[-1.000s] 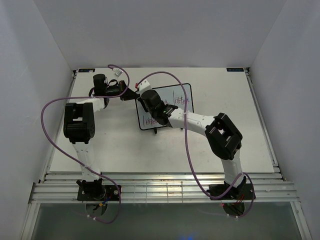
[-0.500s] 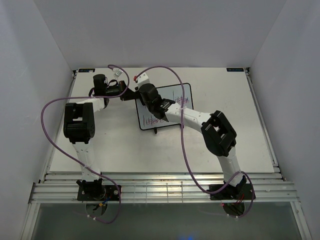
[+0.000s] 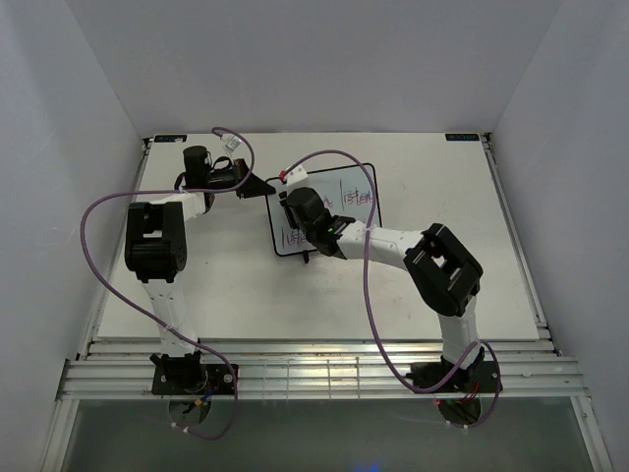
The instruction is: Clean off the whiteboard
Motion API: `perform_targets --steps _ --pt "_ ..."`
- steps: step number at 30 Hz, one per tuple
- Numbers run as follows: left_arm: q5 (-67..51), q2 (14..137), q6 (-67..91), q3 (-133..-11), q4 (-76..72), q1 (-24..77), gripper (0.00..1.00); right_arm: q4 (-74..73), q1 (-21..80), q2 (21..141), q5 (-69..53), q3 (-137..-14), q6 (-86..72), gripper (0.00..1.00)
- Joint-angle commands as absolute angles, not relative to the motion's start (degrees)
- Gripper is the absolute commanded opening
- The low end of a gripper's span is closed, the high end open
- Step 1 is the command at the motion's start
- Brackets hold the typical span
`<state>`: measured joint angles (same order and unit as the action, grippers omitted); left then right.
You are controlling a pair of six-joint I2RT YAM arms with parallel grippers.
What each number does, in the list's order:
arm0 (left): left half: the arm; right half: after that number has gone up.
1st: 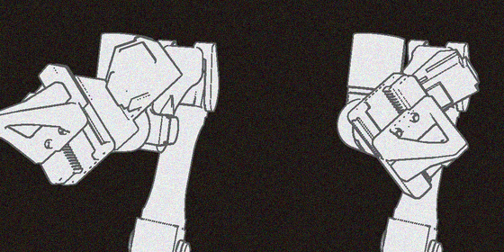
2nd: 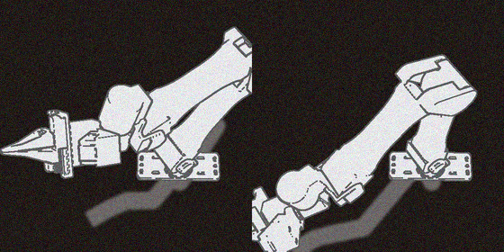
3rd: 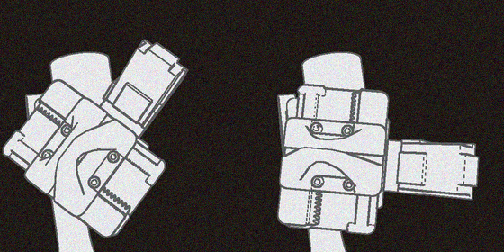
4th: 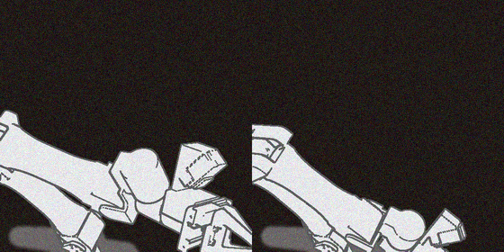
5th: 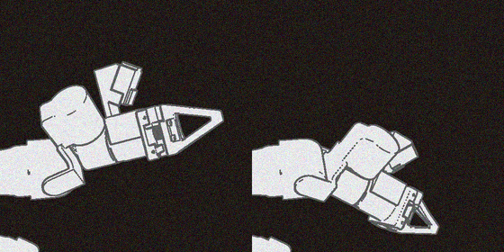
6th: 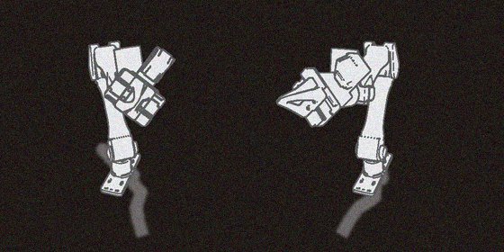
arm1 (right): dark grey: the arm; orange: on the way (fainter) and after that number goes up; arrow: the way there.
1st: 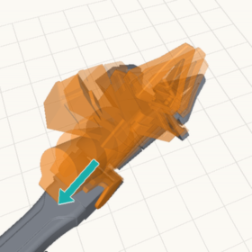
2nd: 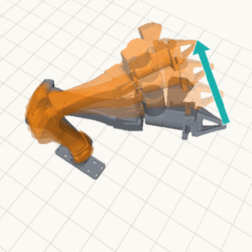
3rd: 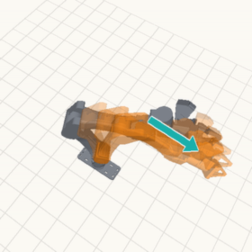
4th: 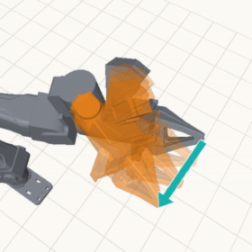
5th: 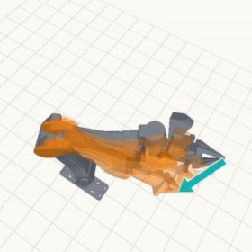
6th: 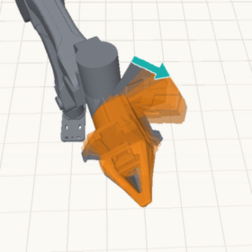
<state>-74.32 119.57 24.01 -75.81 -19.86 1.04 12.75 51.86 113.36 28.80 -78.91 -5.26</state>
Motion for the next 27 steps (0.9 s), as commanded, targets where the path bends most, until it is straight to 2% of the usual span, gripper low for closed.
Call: perform_targets --steps 1,11,16,21,27 --pt "-72.4 118.7 17.3 -75.2 -20.1 2.5 0.0 7.7 51.6 113.8 31.2 -74.3 -7.6 0.12" --pt "-72.9 118.0 17.1 -74.9 -20.1 2.5 0.0 9.0 41.6 106.8 34.5 -65.4 -11.2 0.11" --pt "-72.9 117.9 17.1 -74.9 -20.1 2.8 0.0 9.7 40.1 106.0 34.6 -65.4 -10.7 0.1" --pt "-72.8 118.3 16.9 -75.0 -20.1 3.0 0.0 13.9 43.7 105.3 27.8 -66.4 -9.3 0.1" --pt "-72.9 118.2 16.8 -74.9 -20.2 3.2 0.0 14.7 52.8 111.3 27.4 -74.8 -6.6 0.08"
